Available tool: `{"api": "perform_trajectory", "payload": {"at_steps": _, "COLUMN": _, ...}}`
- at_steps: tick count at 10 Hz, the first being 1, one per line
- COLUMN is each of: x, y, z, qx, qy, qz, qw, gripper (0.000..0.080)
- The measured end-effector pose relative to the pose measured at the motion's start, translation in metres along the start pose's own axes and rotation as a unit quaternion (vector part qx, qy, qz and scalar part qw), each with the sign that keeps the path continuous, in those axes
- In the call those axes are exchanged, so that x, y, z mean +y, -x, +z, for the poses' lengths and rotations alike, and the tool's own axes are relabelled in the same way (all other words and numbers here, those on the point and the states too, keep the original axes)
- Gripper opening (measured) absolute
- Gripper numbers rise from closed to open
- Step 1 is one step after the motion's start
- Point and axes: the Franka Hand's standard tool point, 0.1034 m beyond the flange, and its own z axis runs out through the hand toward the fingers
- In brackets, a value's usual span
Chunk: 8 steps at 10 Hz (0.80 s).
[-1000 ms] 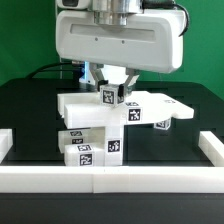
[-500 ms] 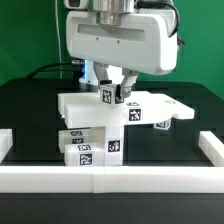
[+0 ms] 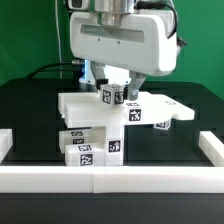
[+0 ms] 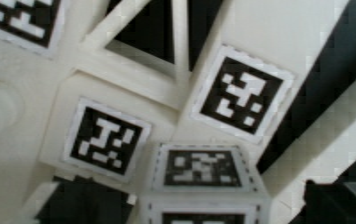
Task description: Assemble chair
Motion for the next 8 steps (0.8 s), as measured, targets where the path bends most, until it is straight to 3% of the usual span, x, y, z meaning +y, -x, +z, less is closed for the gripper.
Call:
{"api": "perform_trajectory", "payload": {"at_steps": 1, "x": -0.0006, "y": 0.0007, "z": 0.0, "qx": 0.001, "qy": 0.001, "qz": -0.043, "qw": 0.999, "gripper": 0.0628}}
{"api": "perform_trajectory", "payload": {"at_steps": 8, "x": -0.0008, "y": 0.0002, "z": -0.0003, "qx": 0.001, "qy": 0.001, "qz": -0.315, "qw": 0.949, "gripper": 0.0649}}
